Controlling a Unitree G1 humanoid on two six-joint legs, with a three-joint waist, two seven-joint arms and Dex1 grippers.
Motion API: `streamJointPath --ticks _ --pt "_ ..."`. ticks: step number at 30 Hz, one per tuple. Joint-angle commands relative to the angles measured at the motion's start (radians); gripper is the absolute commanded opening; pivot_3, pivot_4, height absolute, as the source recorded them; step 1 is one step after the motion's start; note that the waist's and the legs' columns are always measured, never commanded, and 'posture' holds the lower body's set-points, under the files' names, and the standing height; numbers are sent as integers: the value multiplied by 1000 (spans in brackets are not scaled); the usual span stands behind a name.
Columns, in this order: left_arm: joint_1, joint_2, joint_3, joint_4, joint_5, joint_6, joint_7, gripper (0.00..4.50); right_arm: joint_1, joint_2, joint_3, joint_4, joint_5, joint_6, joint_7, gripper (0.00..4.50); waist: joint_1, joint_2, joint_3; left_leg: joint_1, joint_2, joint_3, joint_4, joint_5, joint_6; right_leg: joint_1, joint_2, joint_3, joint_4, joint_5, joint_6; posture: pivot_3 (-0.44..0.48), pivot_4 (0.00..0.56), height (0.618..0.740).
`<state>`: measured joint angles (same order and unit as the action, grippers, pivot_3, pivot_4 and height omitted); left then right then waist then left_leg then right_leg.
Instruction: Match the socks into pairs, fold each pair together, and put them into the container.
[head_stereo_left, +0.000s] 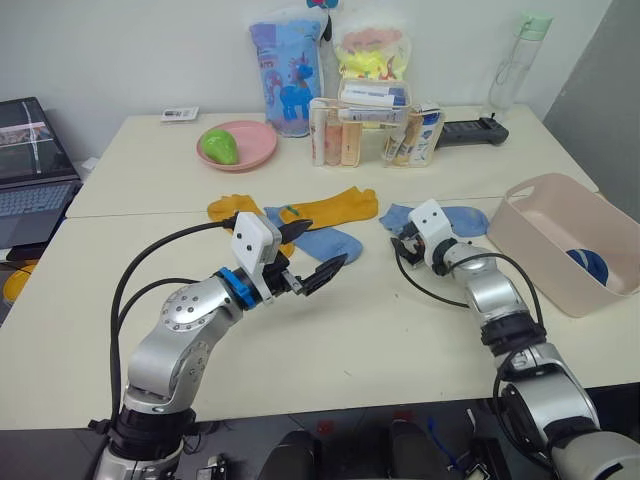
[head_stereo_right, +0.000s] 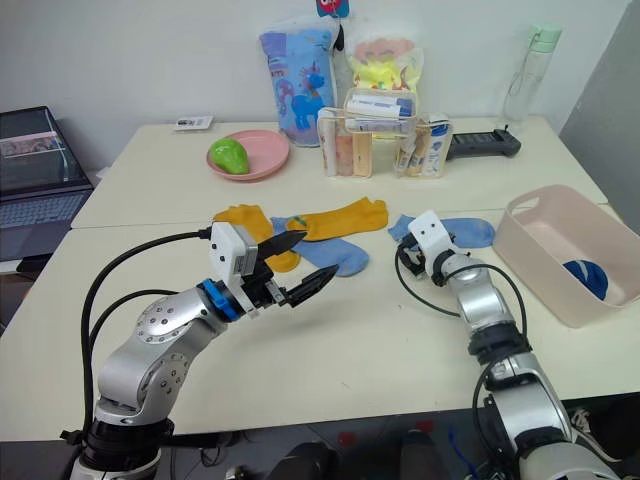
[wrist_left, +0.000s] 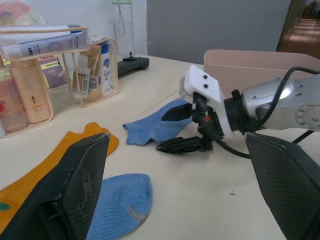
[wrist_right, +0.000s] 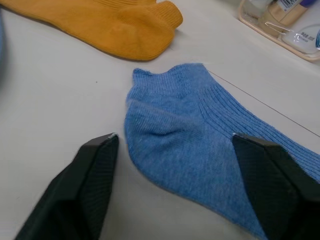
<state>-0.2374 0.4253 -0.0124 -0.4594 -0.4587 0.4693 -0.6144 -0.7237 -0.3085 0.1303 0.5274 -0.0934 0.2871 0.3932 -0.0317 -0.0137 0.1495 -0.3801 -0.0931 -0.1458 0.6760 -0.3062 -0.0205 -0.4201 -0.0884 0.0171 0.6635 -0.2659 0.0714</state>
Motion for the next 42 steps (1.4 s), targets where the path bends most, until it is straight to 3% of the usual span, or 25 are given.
streamJointPath --ticks 1,8,12,22,29,37,42 --pt "8 -6 -1 -50 0 -12 18 4500 -4 -5 -20 -16 12 -33 8 2403 0 0 0 0 0 0 0 0 0 0 0 0 0 0 0 0 150 740" --pt "25 -5 -10 -55 0 -17 23 4500 31 -19 -15 -81 28 -33 63 12 0 0 0 0 0 0 0 0 0 0 0 0 0 0 0 0 150 740" --pt "33 2 -7 -45 1 -25 14 4500 112 -58 1 -232 61 -11 168 12 2 0 0 -1 0 0 0 0 0 0 0 0 0 0 0 0 150 740" --pt "17 65 13 40 2 -61 -69 4500 429 -249 80 -855 310 95 566 12 5 0 0 -1 0 -2 0 0 0 0 0 0 0 0 0 0 150 740" --pt "-44 129 -19 129 1 -71 -193 4500 541 -480 143 -926 348 19 837 12 25 0 0 -1 -1 -3 0 0 0 1 0 -1 -1 0 0 0 150 740" --pt "-131 96 -118 242 75 -106 -240 4500 578 -488 129 -943 375 4 813 12 31 -1 1 0 -1 -2 1 0 0 1 -1 -1 -1 0 0 0 150 740" --pt "-227 13 -212 379 161 -167 -250 4500 648 -541 13 -1038 457 105 774 1632 46 -2 1 -1 -2 -3 2 0 0 2 -1 -2 -1 0 0 0 150 740"
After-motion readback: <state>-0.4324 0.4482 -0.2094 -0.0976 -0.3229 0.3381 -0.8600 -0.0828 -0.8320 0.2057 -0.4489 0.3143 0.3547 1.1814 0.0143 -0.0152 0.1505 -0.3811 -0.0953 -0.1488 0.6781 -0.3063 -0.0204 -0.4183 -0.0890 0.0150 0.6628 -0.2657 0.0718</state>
